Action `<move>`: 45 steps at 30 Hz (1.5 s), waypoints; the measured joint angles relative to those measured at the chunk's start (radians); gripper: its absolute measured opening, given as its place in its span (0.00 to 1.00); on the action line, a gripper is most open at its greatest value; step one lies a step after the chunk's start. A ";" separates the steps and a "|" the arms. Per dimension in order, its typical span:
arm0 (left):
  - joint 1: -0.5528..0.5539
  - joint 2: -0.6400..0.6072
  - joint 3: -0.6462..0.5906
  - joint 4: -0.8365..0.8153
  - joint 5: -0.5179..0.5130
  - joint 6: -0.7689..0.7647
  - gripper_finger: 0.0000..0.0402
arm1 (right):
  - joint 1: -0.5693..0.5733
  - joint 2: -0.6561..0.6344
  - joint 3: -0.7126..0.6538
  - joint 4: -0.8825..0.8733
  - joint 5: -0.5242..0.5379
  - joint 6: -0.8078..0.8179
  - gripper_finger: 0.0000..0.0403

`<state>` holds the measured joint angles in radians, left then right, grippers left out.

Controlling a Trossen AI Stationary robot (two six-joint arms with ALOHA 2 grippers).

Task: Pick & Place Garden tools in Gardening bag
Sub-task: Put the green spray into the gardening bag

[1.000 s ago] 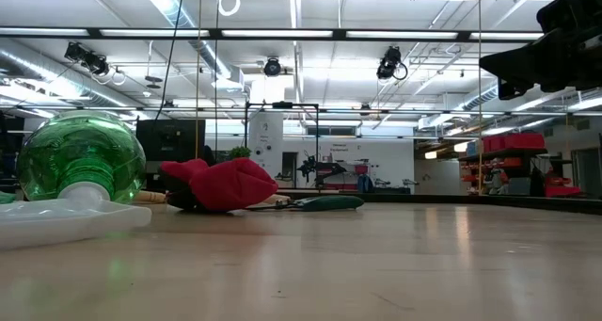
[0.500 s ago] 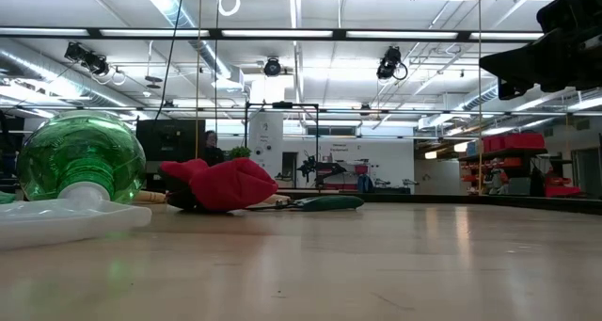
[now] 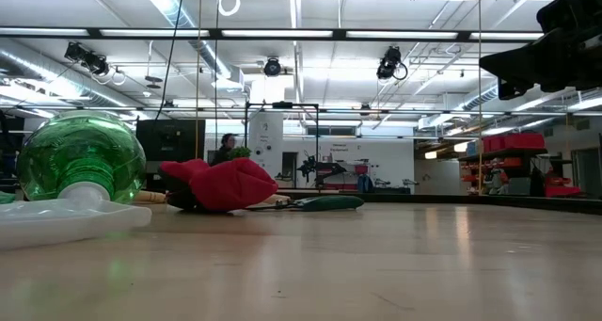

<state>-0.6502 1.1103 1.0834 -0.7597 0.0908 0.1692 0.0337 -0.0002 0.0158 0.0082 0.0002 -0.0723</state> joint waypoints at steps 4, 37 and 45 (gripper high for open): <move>0.001 0.031 0.049 -0.037 -0.044 0.039 0.52 | 0.000 0.000 0.000 0.000 0.000 0.000 0.00; 0.002 0.387 0.286 -0.279 -0.158 0.146 0.67 | 0.000 0.000 0.000 0.000 0.000 0.000 0.00; 0.002 0.450 0.286 -0.280 -0.206 0.339 0.67 | 0.000 0.000 0.000 0.000 0.000 0.000 0.00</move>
<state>-0.6483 1.5602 1.3689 -1.0401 -0.1151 0.5080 0.0338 -0.0002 0.0157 0.0080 0.0001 -0.0723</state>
